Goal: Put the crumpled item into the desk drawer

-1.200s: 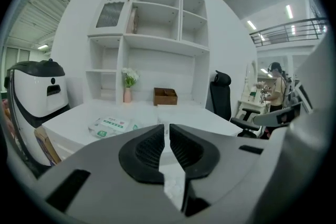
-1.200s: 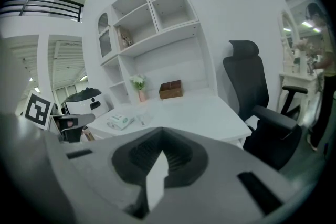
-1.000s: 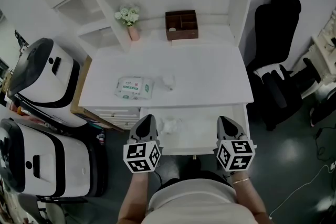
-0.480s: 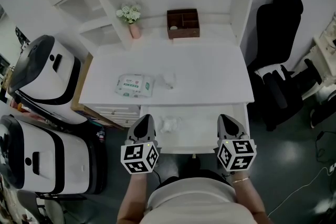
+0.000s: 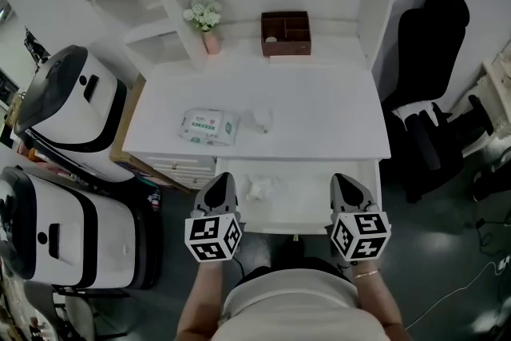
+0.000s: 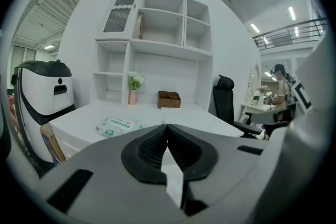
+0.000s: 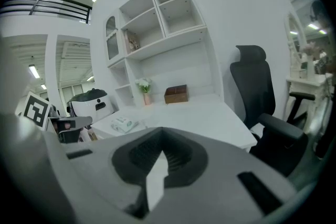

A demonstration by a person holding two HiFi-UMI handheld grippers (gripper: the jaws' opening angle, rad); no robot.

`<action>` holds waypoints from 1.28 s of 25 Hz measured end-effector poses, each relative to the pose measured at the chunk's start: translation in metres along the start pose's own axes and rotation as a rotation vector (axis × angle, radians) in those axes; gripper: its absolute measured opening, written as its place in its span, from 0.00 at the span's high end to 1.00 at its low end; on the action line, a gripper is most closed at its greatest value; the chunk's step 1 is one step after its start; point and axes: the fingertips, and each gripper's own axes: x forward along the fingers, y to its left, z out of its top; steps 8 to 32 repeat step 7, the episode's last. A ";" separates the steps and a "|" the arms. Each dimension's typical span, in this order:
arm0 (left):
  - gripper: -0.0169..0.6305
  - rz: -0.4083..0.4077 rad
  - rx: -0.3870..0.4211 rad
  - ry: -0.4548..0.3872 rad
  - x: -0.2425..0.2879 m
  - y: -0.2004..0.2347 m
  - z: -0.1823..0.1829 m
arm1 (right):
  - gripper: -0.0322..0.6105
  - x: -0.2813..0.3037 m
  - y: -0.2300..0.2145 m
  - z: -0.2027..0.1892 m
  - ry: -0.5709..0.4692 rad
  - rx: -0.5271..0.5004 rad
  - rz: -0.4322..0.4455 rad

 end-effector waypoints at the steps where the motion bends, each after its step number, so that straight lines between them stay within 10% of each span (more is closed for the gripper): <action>1: 0.98 0.000 0.001 0.002 0.001 0.000 0.000 | 0.95 0.001 0.000 0.000 0.001 0.000 0.002; 32: 0.98 -0.004 0.003 0.027 0.009 0.001 -0.004 | 0.95 0.005 0.003 0.000 0.009 -0.009 0.017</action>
